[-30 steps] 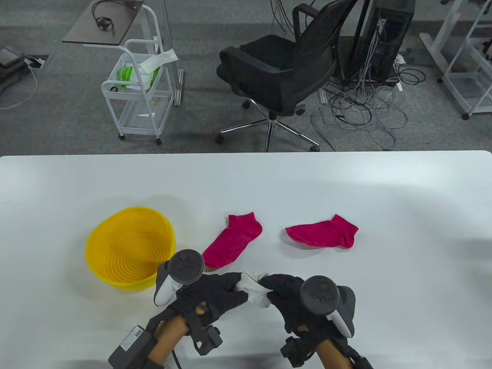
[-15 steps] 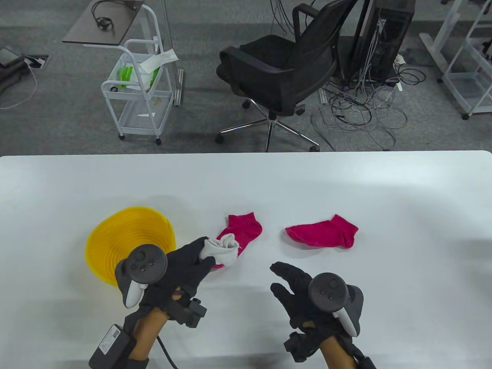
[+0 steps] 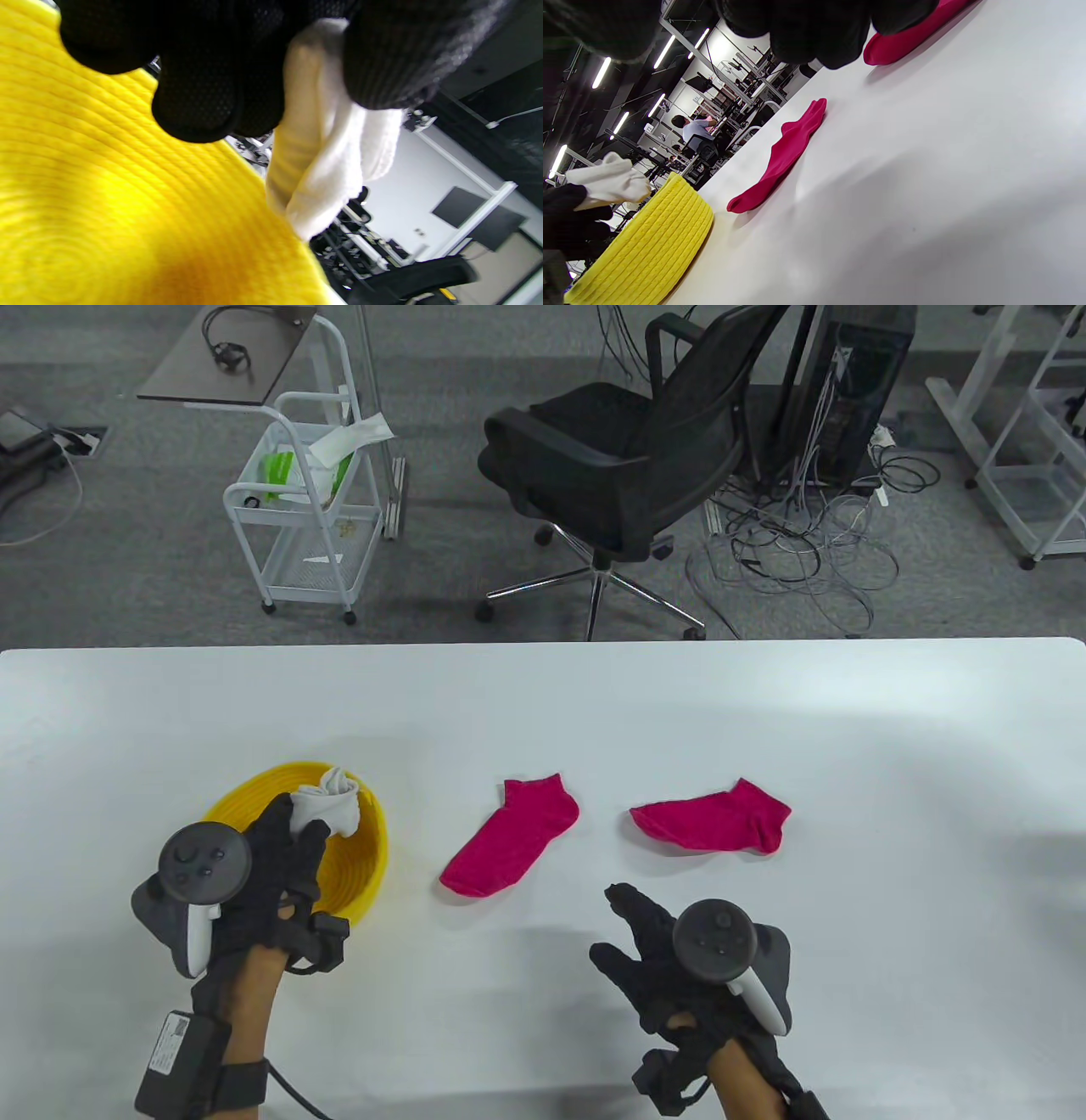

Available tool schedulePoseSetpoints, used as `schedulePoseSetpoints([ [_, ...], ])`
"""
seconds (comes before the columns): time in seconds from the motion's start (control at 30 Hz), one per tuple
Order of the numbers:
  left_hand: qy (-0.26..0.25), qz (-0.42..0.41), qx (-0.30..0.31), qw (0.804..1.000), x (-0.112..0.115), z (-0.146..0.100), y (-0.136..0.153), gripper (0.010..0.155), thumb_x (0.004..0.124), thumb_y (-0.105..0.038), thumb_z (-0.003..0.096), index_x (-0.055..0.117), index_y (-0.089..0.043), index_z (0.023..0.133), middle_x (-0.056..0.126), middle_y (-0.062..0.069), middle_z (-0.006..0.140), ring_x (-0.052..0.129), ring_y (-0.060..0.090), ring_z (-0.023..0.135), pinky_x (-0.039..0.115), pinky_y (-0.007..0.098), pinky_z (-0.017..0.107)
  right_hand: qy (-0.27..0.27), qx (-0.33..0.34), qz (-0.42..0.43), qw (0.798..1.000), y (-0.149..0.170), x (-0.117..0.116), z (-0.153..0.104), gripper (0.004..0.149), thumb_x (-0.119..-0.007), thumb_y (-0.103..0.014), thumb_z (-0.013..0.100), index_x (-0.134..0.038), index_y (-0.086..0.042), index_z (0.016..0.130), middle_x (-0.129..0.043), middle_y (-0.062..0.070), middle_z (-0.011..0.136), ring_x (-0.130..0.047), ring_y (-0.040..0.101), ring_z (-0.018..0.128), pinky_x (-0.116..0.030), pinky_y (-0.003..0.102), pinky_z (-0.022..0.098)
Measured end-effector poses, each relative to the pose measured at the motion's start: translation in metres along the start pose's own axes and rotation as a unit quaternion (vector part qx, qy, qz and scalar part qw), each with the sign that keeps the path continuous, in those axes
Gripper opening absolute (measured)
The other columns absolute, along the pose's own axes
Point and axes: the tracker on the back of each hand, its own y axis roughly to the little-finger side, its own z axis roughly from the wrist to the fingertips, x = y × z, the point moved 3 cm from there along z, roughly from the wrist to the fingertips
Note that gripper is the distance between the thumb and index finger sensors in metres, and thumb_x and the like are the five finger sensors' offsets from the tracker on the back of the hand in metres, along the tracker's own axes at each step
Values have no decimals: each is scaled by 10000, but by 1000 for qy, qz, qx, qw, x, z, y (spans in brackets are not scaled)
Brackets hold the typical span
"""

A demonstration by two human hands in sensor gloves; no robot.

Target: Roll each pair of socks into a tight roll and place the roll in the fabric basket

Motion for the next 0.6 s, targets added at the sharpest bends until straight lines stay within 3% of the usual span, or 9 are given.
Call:
schedulePoseSetpoints([
  [0.3,51,131,-44,989,26,5,9,622,834,-444,385,753,-206,954,944,90,850,1007,287,653,765,488,498,-23,2,-14,1000,-2,-6,1,799,-702,-640,385,-465,-255,1043,-590,44,1113,-655,297,1046,-544,530,728],
  [0.6,105,177,-89,975,44,13,21,628,823,-454,387,743,-206,959,940,91,853,993,299,678,753,493,510,-31,2,-18,999,-2,-8,1,791,-699,-631,390,-466,-251,1043,-593,51,1111,-654,304,1044,-546,537,724],
])
